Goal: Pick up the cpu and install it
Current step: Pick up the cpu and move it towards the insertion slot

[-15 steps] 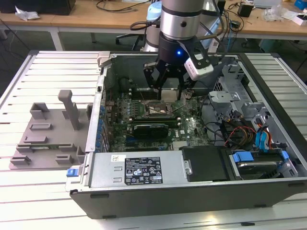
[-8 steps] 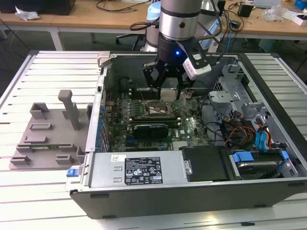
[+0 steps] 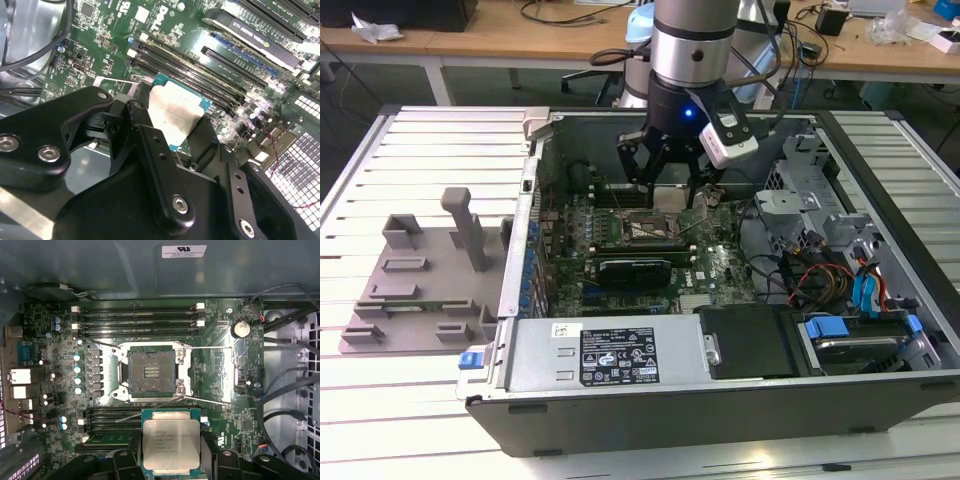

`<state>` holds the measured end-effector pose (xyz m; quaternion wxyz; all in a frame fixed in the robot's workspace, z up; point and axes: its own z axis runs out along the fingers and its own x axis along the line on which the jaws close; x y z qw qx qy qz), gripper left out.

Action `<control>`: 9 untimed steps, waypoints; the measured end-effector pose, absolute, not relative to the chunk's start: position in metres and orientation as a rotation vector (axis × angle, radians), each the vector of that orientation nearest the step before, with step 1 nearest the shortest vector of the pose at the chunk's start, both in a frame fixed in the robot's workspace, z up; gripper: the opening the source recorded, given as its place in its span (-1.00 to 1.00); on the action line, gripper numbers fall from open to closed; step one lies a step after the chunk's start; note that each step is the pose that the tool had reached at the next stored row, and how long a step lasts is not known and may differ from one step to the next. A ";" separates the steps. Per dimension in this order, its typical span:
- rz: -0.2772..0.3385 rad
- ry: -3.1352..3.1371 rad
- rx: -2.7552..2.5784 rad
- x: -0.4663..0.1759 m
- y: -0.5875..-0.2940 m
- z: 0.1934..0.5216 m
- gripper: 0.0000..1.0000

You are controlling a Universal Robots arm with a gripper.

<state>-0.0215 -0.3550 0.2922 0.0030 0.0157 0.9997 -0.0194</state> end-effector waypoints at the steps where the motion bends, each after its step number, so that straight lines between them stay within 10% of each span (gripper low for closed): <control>1: -0.061 3.135 0.049 -0.022 -0.355 0.292 0.09; 9: -0.061 3.135 0.049 -0.023 -0.348 0.286 0.09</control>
